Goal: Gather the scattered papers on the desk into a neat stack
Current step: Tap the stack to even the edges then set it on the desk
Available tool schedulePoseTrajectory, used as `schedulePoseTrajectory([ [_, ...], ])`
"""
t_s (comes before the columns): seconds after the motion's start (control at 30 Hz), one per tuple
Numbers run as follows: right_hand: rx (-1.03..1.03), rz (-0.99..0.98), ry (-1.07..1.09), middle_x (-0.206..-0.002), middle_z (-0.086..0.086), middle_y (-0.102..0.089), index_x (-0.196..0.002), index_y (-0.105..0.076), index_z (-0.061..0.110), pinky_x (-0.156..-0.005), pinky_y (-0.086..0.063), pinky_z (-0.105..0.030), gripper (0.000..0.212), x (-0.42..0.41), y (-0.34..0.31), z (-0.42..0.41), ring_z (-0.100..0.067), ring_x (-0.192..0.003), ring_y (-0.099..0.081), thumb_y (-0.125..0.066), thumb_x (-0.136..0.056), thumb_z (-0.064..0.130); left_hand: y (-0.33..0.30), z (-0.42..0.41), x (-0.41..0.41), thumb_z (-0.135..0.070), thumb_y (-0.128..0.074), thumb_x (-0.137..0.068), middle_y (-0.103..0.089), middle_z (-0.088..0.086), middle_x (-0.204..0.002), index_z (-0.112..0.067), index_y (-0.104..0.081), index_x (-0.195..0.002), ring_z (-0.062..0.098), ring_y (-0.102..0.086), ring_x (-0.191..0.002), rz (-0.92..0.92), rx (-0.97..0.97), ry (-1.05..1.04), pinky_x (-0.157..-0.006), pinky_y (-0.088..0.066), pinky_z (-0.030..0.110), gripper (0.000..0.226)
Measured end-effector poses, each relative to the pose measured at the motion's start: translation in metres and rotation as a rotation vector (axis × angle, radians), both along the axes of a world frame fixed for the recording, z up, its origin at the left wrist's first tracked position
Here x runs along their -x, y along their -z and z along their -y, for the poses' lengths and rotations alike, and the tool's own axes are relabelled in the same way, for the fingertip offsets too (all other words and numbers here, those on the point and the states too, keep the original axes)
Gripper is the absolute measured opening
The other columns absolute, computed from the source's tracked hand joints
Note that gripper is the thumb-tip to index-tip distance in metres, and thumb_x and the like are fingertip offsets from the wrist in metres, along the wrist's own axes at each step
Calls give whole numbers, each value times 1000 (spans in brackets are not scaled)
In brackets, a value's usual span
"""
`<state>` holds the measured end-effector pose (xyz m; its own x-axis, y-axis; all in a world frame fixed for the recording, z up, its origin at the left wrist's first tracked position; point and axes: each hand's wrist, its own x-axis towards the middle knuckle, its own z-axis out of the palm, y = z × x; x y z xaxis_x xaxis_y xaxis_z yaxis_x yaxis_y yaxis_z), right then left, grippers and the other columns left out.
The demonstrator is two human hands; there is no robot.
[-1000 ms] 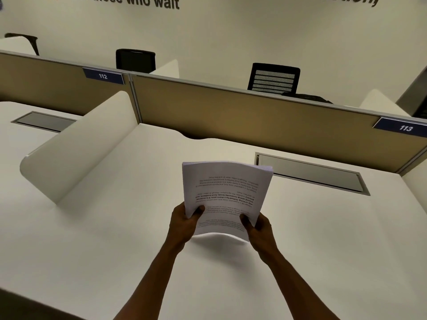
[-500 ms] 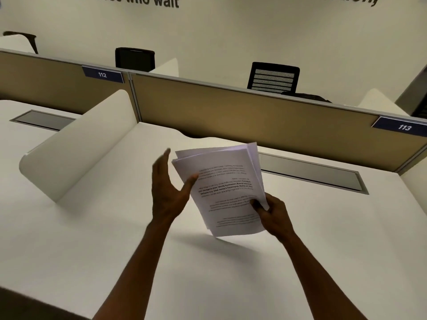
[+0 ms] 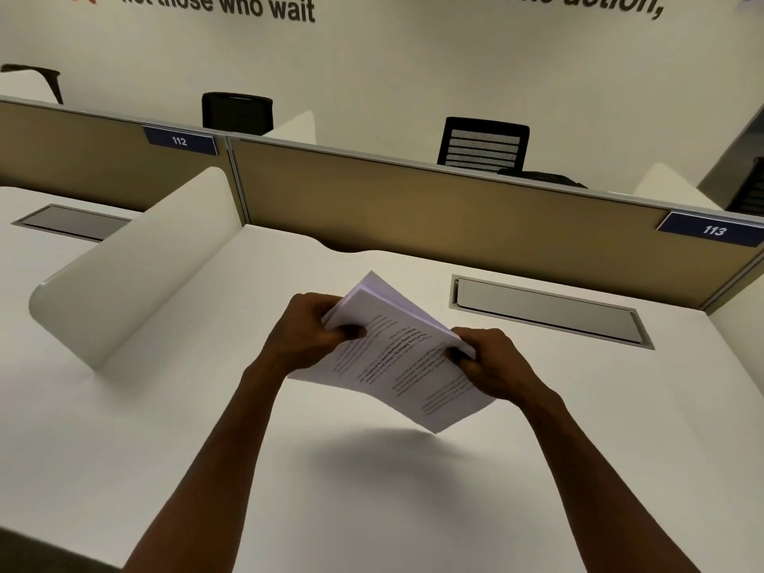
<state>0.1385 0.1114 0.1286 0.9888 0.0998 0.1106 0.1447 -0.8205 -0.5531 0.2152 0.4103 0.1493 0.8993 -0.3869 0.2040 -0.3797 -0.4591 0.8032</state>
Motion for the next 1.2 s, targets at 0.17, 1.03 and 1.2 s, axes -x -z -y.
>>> schedulePoseTrajectory([
  [0.17, -45, -206, -2, -93, 10, -73, -101, -73, 28, -65, -51, -21, 19, 0, -6, 26, -14, -83, -68, -75, -84, 36, 27, -10, 7, -39, -77, -76, -78, -11, -78, -32, -78, -82, 11, -74, -70, -91, 208, -82, -57, -53, 16, 9],
  [1.03, -995, -153, 375, -105, -2, -77, -108, -71, 20, -77, -61, -30, 29, 33, 110, -1, -22, -99, -72, -76, -83, 6, 136, -22, 40, -18, -74, -88, -75, 5, -106, -15, -68, -117, 21, -70, -101, -464, 401, -238, -84, -60, 33, 29],
  [1.2, -928, -105, 408, -96, 9, -78, -99, -71, 32, -74, -60, -28, 24, 29, 107, -4, -14, -90, -73, -73, -87, 11, 133, -19, 36, -31, -73, -88, -75, 2, -103, -19, -69, -114, 22, -72, -97, -433, 376, -247, -75, -62, 28, 29],
])
